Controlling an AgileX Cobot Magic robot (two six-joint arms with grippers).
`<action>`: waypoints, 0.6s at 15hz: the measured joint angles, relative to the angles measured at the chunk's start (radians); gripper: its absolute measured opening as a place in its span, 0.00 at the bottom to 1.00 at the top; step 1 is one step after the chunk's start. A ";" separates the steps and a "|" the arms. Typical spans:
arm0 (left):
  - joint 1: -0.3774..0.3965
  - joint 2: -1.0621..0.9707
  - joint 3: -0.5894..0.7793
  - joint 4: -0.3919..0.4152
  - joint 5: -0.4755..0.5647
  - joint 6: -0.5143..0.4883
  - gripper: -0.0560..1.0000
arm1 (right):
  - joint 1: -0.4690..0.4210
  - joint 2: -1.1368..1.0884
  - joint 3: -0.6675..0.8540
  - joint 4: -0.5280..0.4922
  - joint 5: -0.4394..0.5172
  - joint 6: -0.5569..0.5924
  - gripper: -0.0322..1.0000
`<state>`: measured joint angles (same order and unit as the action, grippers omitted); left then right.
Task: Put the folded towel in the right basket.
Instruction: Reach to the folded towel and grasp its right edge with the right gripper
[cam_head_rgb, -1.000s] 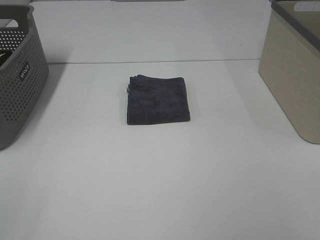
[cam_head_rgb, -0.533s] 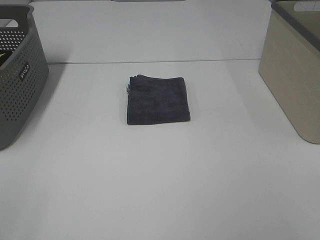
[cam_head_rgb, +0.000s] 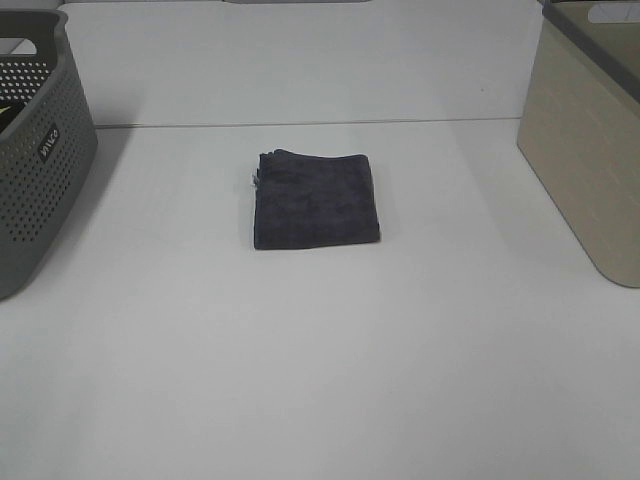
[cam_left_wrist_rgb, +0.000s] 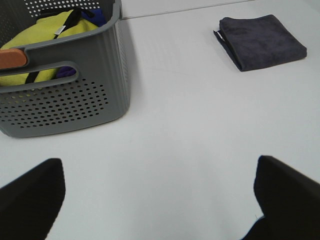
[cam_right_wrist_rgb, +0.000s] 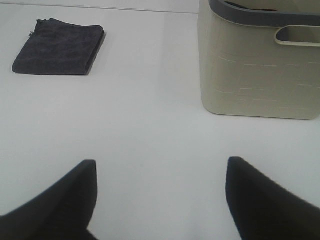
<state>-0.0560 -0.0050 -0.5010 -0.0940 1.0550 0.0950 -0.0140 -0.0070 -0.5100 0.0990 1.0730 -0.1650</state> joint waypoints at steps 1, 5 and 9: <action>0.000 0.000 0.000 0.000 0.000 0.000 0.98 | 0.000 0.000 0.000 0.000 0.000 0.000 0.70; 0.000 0.000 0.000 0.000 0.000 0.000 0.98 | 0.000 0.000 0.000 0.000 0.000 0.000 0.70; 0.000 0.000 0.000 0.000 0.000 0.000 0.98 | 0.000 0.095 -0.030 0.006 -0.107 0.023 0.70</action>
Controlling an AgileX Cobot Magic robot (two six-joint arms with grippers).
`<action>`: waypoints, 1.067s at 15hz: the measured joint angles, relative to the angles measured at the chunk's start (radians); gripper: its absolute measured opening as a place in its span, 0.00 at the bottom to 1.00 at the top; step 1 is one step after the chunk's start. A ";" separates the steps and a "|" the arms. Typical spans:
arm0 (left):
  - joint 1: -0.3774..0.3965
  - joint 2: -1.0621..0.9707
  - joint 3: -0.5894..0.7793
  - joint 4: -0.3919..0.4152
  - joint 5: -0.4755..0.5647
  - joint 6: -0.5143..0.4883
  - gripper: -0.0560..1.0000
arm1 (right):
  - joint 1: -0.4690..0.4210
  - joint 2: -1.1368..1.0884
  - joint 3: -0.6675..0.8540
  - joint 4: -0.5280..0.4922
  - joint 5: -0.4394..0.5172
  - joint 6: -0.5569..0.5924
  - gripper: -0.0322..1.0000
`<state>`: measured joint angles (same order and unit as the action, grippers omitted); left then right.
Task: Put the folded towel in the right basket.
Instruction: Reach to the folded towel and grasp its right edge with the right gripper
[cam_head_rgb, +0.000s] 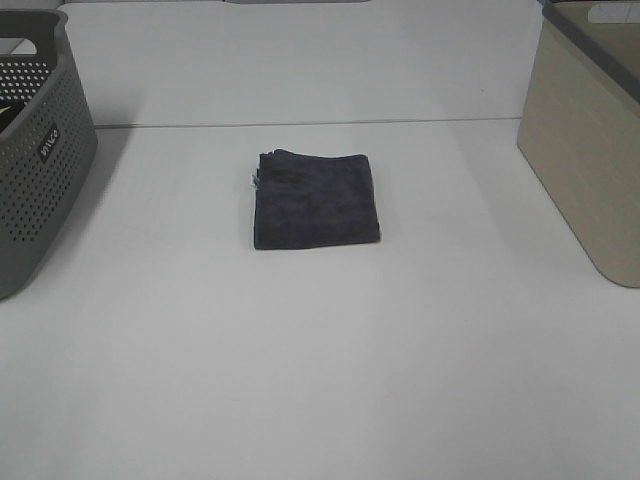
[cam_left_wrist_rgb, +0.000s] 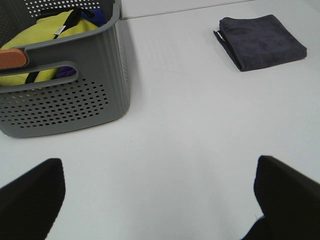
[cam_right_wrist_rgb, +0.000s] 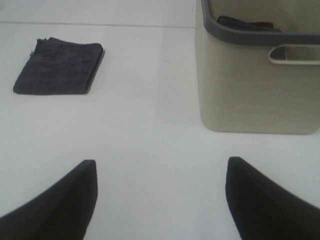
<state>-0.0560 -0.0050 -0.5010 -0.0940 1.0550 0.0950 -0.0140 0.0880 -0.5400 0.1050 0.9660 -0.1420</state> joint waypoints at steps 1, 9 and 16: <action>0.000 0.000 0.000 0.000 0.000 0.000 0.98 | 0.000 0.075 -0.023 0.003 -0.057 0.000 0.70; 0.000 0.000 0.000 0.000 0.000 0.000 0.98 | 0.000 0.864 -0.452 0.194 -0.271 -0.184 0.70; 0.000 0.000 0.000 0.000 0.000 0.000 0.98 | 0.016 1.435 -0.940 0.321 -0.068 -0.228 0.70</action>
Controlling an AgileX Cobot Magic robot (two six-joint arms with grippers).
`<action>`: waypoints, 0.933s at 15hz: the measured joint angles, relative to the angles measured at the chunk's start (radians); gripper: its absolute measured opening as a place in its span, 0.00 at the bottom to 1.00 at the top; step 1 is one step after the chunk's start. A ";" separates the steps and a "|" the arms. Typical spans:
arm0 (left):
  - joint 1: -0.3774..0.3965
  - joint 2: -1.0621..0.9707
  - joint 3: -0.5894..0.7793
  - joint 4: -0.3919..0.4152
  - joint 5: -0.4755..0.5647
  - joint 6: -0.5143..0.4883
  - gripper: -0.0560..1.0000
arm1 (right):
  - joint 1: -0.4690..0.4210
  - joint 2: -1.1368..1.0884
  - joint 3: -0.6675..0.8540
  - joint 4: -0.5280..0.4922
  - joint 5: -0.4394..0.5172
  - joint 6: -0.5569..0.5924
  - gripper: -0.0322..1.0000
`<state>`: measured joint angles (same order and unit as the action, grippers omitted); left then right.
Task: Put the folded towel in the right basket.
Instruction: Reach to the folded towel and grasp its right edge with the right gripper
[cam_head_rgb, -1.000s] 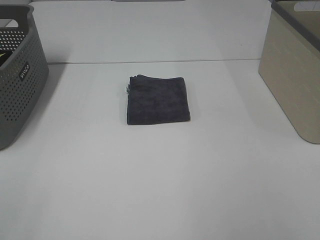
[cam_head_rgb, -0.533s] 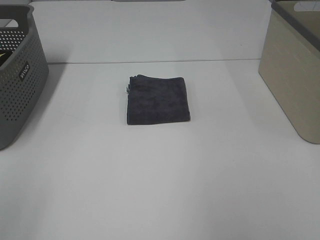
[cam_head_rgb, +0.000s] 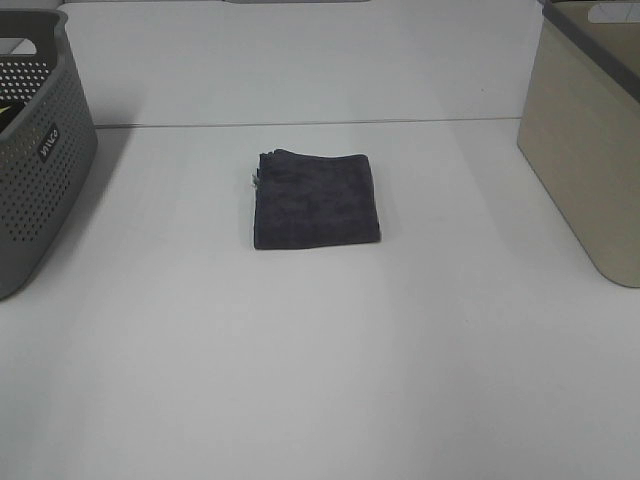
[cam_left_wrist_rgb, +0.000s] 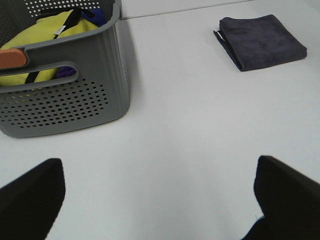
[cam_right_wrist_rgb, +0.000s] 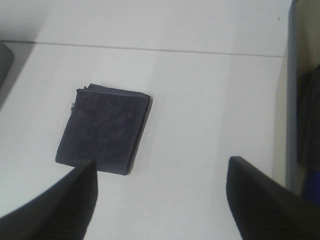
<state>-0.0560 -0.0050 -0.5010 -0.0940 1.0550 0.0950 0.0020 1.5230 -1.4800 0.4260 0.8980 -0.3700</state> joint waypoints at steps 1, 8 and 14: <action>0.000 0.000 0.000 0.000 0.000 0.000 0.98 | 0.035 0.068 -0.050 -0.016 0.015 -0.001 0.70; 0.000 0.000 0.000 0.000 0.000 0.000 0.98 | 0.206 0.469 -0.195 -0.017 0.030 0.048 0.70; 0.000 0.000 0.000 0.000 0.000 0.000 0.98 | 0.206 0.762 -0.364 0.109 0.140 0.049 0.70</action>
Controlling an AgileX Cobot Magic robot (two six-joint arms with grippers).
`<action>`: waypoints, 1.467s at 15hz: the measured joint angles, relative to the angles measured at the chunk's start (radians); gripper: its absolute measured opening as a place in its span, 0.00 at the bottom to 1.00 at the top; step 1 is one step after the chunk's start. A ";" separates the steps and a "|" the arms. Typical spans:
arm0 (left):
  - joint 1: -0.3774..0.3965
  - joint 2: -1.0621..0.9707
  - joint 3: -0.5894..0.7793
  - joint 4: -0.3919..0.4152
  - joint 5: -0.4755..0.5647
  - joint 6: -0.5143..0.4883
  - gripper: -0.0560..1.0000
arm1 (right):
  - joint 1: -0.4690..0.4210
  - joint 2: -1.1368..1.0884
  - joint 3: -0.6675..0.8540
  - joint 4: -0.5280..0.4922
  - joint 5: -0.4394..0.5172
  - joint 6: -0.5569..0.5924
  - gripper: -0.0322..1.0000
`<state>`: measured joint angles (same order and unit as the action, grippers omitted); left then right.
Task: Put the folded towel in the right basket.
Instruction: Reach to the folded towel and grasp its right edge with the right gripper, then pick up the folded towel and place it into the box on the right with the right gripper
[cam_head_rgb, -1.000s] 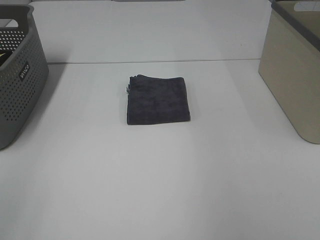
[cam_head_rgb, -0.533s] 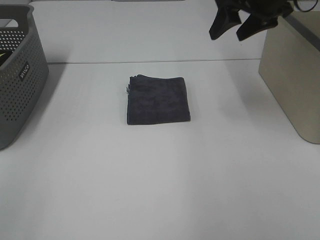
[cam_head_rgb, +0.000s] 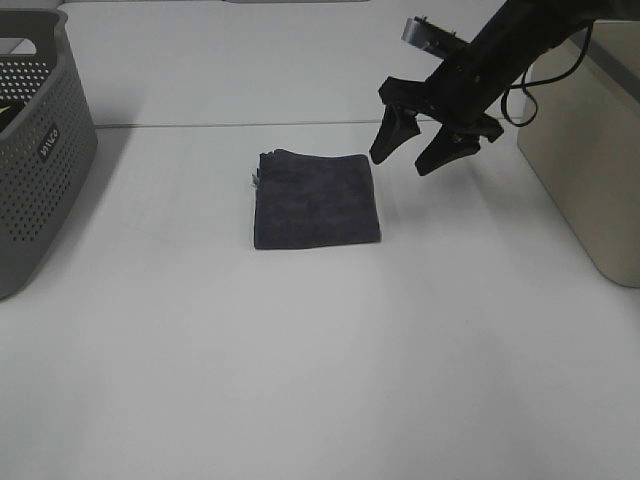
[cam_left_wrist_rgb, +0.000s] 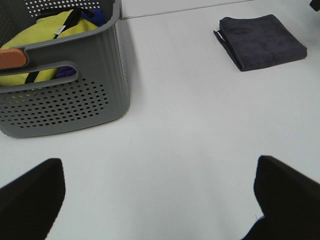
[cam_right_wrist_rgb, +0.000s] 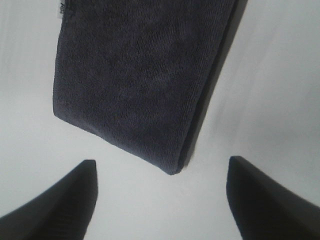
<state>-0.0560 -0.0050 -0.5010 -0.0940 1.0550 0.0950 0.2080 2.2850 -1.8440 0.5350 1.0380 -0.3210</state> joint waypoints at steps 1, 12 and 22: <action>0.000 0.000 0.000 0.000 0.000 0.000 0.98 | 0.000 0.047 -0.033 0.019 0.020 0.001 0.70; 0.000 0.000 0.000 0.000 0.000 0.000 0.98 | -0.001 0.319 -0.284 0.141 0.026 0.004 0.69; 0.000 0.000 0.000 0.000 0.000 0.000 0.98 | -0.001 0.336 -0.283 0.193 0.000 -0.049 0.08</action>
<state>-0.0560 -0.0050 -0.5010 -0.0940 1.0550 0.0950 0.2070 2.6210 -2.1270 0.7280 1.0380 -0.3700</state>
